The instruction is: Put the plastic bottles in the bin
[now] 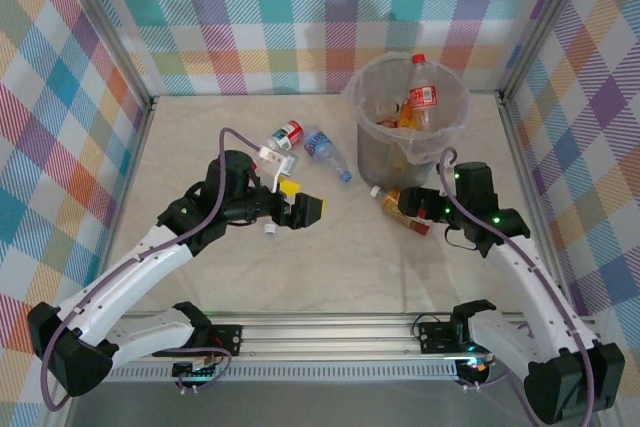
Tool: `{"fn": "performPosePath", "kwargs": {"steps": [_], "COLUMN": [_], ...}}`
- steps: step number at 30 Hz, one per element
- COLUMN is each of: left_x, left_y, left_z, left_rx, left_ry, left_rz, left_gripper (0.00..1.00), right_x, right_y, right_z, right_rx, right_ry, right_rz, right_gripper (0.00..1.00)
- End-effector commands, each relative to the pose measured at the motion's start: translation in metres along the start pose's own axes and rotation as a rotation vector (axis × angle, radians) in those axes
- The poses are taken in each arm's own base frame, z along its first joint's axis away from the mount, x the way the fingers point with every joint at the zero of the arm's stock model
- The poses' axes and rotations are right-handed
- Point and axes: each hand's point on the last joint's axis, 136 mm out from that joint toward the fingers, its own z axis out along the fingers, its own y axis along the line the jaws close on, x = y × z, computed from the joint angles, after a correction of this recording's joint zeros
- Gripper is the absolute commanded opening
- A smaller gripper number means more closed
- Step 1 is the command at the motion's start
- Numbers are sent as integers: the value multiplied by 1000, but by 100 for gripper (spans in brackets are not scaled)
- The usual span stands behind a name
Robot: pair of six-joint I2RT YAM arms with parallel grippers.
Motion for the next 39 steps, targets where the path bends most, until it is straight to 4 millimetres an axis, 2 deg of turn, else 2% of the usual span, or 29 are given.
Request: {"fn": "performPosePath", "kwargs": {"steps": [1, 8, 15, 18, 19, 23, 26, 39], "left_x": [4, 5, 10, 13, 6, 7, 8, 8], "left_y": [-9, -9, -9, -8, -11, -10, -10, -11], "left_z": [-1, -1, 2, 4, 3, 4, 5, 8], "left_rx": [33, 39, 50, 52, 63, 65, 63, 81], "left_ry": [-9, -11, -2, 9, -20, -21, -17, -20], "left_rz": [13, 13, 10, 6, 19, 24, 26, 19], "left_gripper": [100, 100, 100, 100, 100, 100, 100, 100], "right_x": [-20, -12, -21, -21, -19, -10, -5, 48], "right_y": [-3, -35, -54, -54, -54, -55, -49, -22], "right_z": [12, 40, 57, 67, 70, 76, 78, 57], "right_rx": [-23, 26, 19, 4, -5, -11, -48, 37], "right_ry": [-98, -108, -95, -60, -45, -20, 3, 113], "right_rz": [34, 87, 122, 121, 122, 135, 145, 67], "right_gripper": [100, 100, 100, 100, 100, 100, 100, 100]}}
